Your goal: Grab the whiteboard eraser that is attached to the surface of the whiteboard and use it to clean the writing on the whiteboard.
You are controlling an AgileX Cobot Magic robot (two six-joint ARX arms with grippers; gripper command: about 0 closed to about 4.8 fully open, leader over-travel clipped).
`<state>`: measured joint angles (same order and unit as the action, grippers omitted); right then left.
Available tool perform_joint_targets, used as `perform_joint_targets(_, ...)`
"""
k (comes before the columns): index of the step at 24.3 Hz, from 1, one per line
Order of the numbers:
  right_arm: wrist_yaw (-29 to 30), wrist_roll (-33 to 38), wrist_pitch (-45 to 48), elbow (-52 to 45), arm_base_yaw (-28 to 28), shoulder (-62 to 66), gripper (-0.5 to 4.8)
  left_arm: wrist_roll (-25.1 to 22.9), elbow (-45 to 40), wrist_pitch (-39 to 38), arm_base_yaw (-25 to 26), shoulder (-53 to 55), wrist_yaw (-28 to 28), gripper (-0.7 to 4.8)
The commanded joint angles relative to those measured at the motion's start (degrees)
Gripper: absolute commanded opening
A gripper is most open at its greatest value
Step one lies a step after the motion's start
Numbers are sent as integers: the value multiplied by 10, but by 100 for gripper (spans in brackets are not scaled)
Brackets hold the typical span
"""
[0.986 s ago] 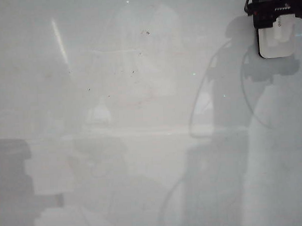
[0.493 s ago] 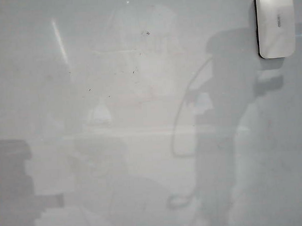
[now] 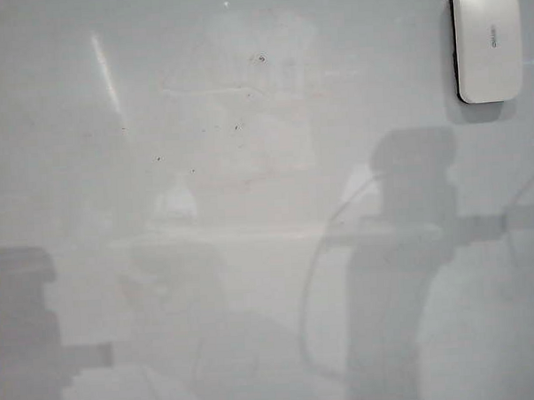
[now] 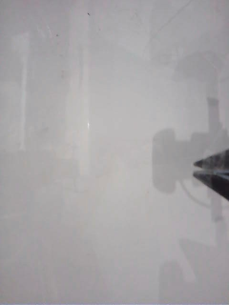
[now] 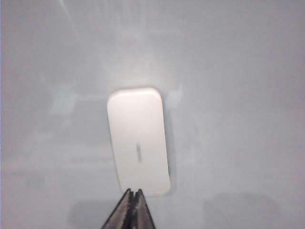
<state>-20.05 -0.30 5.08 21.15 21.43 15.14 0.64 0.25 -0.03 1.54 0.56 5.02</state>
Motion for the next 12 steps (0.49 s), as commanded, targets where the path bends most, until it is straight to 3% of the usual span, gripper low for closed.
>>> perform_joint_targets(1, 4, 3, 0, -7, 0, -28, 0, -4, 2, 5, -1, 0, 2, -5)
perform_joint_targets(12, -6, -21, -40, -6, -1, -97, -1, -4, 2, 5, -1, 0, 2, -5)
